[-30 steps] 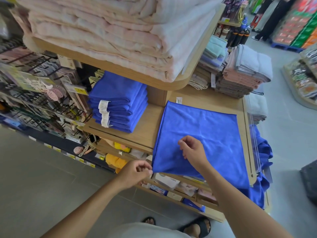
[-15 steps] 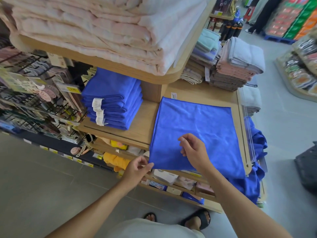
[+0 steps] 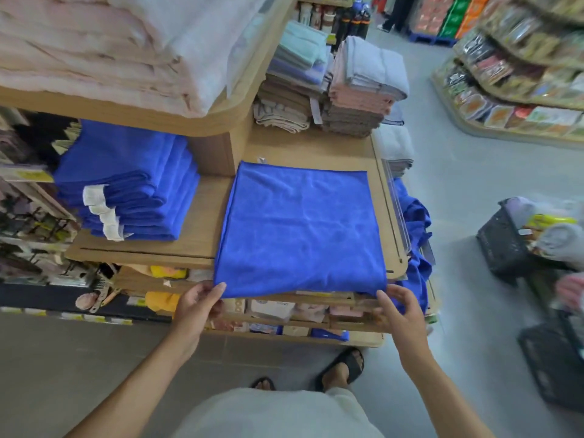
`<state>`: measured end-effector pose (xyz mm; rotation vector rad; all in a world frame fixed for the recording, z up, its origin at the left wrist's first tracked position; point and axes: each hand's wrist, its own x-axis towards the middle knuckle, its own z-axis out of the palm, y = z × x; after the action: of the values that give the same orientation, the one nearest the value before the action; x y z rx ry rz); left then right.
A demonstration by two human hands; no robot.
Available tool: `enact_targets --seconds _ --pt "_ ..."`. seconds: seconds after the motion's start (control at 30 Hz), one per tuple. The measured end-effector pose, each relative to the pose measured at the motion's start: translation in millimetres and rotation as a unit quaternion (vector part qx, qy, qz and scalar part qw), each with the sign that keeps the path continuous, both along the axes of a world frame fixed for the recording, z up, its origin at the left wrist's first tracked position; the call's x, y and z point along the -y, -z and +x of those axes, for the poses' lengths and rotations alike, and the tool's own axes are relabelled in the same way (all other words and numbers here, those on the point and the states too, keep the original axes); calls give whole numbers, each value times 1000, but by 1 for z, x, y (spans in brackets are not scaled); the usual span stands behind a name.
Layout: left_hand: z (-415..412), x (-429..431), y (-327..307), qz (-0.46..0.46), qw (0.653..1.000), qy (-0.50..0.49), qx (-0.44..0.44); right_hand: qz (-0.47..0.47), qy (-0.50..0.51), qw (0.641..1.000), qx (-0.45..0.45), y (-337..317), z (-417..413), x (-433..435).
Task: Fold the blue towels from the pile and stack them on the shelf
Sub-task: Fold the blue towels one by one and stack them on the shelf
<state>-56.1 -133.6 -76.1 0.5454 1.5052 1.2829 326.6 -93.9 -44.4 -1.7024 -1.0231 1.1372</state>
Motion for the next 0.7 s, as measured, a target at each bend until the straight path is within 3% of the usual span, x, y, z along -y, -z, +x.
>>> enact_targets --seconds 0.23,0.3,0.43,0.53,0.7 --pt "-9 -1 -19 7 992 27 120 -83 36 980 -177 -8 1 -14" --pt "-12 1 -21 12 992 32 124 -80 1 985 -153 -12 4 -15" --pt "-14 5 -24 7 995 33 98 -64 -83 994 -10 -18 5 -18" --pt "-18 7 -26 24 993 16 116 -68 -48 996 -28 -23 10 -19" --pt "-17 9 -21 -25 1000 1 19 -95 -81 992 -8 -20 9 -16"
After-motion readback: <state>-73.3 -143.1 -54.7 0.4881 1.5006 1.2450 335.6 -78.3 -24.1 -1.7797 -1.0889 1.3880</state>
